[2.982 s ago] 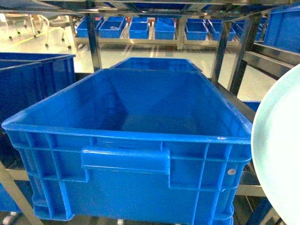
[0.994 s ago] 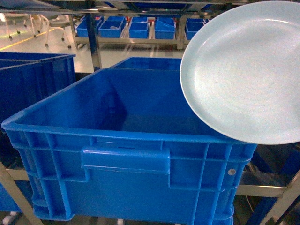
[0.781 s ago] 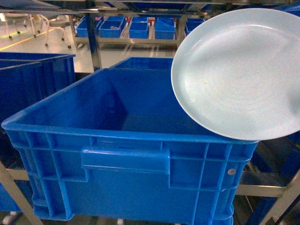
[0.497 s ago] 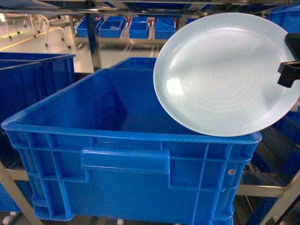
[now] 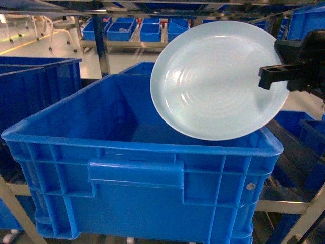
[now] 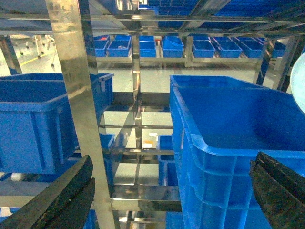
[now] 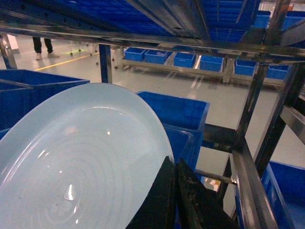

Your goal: Place blue tray on left shelf second layer neatly

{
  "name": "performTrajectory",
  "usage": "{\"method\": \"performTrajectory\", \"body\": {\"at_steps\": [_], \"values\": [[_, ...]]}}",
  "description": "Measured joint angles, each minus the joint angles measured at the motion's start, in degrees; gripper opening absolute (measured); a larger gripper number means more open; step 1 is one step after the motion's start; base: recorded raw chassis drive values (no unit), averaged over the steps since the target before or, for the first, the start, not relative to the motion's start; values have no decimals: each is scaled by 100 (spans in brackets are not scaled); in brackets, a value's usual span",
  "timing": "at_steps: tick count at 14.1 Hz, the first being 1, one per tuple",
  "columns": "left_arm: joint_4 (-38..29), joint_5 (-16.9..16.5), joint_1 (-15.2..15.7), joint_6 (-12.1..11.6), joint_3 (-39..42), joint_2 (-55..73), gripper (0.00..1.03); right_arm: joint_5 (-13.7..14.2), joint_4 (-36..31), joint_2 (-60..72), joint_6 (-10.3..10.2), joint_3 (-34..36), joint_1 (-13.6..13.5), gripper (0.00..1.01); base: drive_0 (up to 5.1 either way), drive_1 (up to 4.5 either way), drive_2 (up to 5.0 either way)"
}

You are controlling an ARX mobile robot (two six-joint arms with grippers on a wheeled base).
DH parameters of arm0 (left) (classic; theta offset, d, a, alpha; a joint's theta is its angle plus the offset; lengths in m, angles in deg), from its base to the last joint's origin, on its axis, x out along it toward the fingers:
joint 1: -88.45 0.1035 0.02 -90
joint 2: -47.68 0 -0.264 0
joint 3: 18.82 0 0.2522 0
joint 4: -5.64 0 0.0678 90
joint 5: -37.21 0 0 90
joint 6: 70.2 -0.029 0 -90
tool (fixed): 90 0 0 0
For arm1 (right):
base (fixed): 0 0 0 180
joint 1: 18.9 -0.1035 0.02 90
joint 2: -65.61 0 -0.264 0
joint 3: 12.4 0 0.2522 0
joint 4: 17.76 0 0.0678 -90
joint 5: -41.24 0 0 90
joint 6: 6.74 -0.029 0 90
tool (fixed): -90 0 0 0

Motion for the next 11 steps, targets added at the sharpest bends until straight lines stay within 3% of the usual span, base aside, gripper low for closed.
{"method": "performTrajectory", "body": {"at_steps": [11], "values": [[2, 0, 0, 0, 0, 0, 98, 24, 96, 1231, 103, -955, -258, 2, 0, 0, 0]]}}
